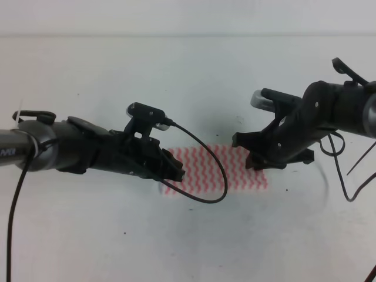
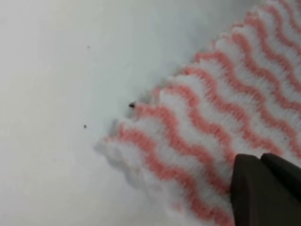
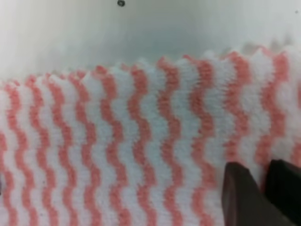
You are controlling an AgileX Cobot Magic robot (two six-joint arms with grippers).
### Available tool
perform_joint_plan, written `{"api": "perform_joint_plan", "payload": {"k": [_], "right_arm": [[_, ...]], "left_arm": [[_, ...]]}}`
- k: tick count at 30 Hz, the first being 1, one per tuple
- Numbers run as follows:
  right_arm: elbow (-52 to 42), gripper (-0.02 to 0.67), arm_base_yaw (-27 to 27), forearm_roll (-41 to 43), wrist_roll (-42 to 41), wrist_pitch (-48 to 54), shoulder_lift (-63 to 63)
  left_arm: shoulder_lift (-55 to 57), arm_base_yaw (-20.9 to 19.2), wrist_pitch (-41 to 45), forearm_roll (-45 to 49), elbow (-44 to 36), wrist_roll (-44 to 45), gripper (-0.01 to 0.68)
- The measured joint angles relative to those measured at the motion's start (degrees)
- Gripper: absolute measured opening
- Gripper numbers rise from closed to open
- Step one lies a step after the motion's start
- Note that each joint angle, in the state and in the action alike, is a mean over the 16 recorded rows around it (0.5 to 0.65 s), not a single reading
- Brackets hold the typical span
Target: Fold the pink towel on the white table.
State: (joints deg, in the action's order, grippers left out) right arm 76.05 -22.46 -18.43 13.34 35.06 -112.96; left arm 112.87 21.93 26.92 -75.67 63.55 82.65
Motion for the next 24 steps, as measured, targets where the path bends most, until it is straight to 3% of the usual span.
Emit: {"api": "perform_joint_plan", "payload": {"k": [11,24], "right_arm": [[1.5,0.111,0.0,1.4,-1.4,1.8,-0.3],[4.7,0.259,0.0,5.7,-1.2,5.5,-0.5]], "left_arm": [[0.1,0.0,0.0,0.3,0.0,0.0,-0.005],[0.1,0.0,0.0,0.4,0.0,0.0,-0.005]]}}
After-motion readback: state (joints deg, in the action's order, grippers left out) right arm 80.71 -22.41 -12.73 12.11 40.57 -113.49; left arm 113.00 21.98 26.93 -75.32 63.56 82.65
